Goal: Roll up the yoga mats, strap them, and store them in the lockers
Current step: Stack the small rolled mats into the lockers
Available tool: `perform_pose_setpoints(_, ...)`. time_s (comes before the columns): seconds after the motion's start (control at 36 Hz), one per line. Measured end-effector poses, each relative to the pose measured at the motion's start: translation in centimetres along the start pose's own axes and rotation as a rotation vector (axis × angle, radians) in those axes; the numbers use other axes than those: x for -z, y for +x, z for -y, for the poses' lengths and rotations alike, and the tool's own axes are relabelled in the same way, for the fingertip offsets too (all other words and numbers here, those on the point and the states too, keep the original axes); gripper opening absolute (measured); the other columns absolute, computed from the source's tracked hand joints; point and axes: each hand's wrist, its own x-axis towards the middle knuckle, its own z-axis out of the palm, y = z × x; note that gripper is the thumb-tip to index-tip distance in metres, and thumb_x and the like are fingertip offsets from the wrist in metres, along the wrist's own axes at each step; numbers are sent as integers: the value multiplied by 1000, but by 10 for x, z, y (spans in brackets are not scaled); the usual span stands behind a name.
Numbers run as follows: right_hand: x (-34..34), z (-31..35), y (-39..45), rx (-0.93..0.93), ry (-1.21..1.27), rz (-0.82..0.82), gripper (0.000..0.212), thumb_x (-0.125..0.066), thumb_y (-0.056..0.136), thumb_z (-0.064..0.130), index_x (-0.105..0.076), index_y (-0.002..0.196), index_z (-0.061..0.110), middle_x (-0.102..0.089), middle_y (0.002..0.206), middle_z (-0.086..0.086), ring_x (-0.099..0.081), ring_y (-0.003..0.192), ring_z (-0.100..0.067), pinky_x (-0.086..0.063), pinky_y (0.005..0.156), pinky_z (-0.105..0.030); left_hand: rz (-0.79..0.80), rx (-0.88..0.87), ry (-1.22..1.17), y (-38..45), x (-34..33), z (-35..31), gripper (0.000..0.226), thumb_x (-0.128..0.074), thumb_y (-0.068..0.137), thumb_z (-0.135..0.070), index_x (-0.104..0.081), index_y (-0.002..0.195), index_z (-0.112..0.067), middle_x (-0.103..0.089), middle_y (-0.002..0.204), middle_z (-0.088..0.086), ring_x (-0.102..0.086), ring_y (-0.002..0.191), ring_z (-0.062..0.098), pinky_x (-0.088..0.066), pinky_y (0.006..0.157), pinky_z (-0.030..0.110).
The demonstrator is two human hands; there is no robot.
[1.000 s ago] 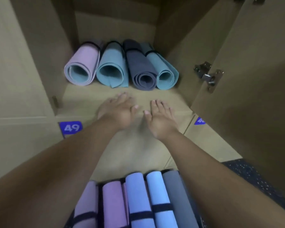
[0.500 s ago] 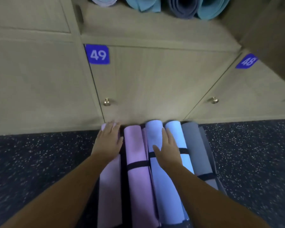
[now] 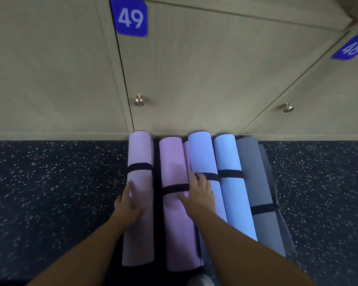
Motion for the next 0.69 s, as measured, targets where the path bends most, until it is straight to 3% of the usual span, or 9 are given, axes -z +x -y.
perform_pose_setpoints(0.11,-6,0,-1,32,25,84,79,-56,96,41,-6,155,25,-11,156,-6,-24,141,-24,-33,109,-35,-7,72,-54,1,-12,0,112,-74,83,-17,15,152,-23,-15,156,23,-27,140,40,-27,114,50)
perform_pose_setpoints(0.25,-7,-4,2,30,-73,-15,87,-60,92,46,-3,155,30,-3,161,-6,-10,147,-27,-17,118,-41,33,69,16,2,-13,0,121,-76,80,-20,24,148,-28,-24,150,27,-38,132,42,-34,110,48)
perform_pose_setpoints(0.33,-5,-13,4,-121,-112,-27,94,-64,88,50,1,154,32,3,161,-8,-4,148,-29,-14,119,-50,40,68,37,4,-11,1,123,-75,81,-20,29,146,-30,-31,147,29,-46,125,41,-37,108,48)
perform_pose_setpoints(0.47,-8,-29,10,-466,86,146,131,-78,72,57,25,149,34,13,160,-12,-18,145,-35,-32,110,-56,12,82,21,6,-11,5,125,-76,80,-18,29,146,-29,-31,146,28,-47,125,40,-37,107,49)
perform_pose_setpoints(0.53,-9,-33,11,-502,127,192,135,-80,71,54,30,147,32,9,161,-16,-21,144,-37,-36,106,-55,11,52,-3,6,-12,11,128,-78,76,-16,27,147,-30,-28,149,25,-44,128,38,-37,108,50)
perform_pose_setpoints(0.64,-7,-40,9,-466,87,179,126,-76,81,39,30,147,25,-27,149,-17,-35,133,-34,-44,98,-45,-24,20,-25,0,-12,18,128,-79,73,-13,22,149,-30,-23,152,21,-40,131,36,-38,107,47)
perform_pose_setpoints(0.69,-5,-42,8,-474,118,167,122,-75,83,34,26,150,24,-30,147,-15,-36,133,-34,-44,98,-45,-36,6,-44,-3,-12,18,126,-78,73,-11,20,150,-30,-20,154,19,-38,132,35,-38,108,46)
